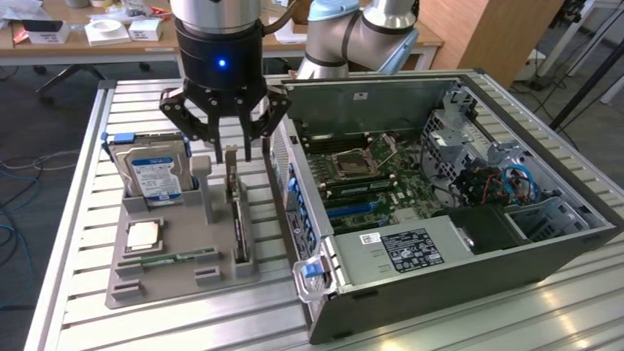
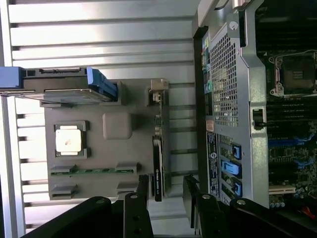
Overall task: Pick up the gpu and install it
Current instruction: 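Pick up the gpu and move the gpu toward the slot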
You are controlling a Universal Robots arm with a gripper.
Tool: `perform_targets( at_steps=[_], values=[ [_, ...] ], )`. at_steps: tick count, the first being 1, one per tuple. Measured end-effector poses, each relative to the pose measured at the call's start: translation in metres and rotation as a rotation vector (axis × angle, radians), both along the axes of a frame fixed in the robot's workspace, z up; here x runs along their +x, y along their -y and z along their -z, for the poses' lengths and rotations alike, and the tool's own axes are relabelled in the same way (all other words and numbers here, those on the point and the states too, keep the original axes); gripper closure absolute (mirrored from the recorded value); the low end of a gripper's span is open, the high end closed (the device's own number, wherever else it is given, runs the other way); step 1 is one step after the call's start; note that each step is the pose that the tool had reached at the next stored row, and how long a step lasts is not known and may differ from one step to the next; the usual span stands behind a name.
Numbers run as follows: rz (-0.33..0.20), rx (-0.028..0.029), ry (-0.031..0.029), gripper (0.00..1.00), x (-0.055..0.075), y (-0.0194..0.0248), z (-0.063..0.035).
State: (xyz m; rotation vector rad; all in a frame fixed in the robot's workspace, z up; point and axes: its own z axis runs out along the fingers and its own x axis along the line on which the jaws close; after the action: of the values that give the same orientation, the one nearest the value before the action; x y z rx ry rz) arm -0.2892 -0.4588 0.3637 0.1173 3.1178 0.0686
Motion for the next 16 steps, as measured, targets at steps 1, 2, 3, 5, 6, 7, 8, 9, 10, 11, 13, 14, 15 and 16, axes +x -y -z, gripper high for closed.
perform_targets(
  at_steps=[1,2,3,5,6,7,8,9,10,11,13,14,15,16],
  values=[
    [0.0,0.0001,0.0001,0.59,0.0,0.0,0.002],
    [0.0,0.0,0.0001,0.59,0.0,0.0,0.0038],
    [0.0,0.0,0.0001,0.59,0.0,0.0,0.0056],
    [0.0,0.0001,0.0001,0.59,0.0,0.0,0.0092],
    [0.0,0.0001,0.0001,0.59,0.0,0.0,0.011],
    [0.0,0.0,0.0,0.59,0.0,0.0,0.0129],
    [0.0,0.0,0.0,0.59,0.0,0.0,0.0147],
    [0.0,0.0,0.0,0.59,0.0,0.0,0.0165],
    [0.0,0.0,0.0001,0.59,0.0,0.0,0.0183],
    [0.0,0.0,0.0001,0.59,0.0,0.0,0.0201],
    [0.0,0.0,0.0001,0.59,0.0,0.0,0.0237],
    [0.0,0.0001,0.0002,0.59,0.0,0.0,0.0257],
    [0.0,0.0,0.0,0.59,0.0,0.0,0.0274],
    [0.0,0.0,0.0,0.59,0.0,0.0,0.0292]
  ],
)
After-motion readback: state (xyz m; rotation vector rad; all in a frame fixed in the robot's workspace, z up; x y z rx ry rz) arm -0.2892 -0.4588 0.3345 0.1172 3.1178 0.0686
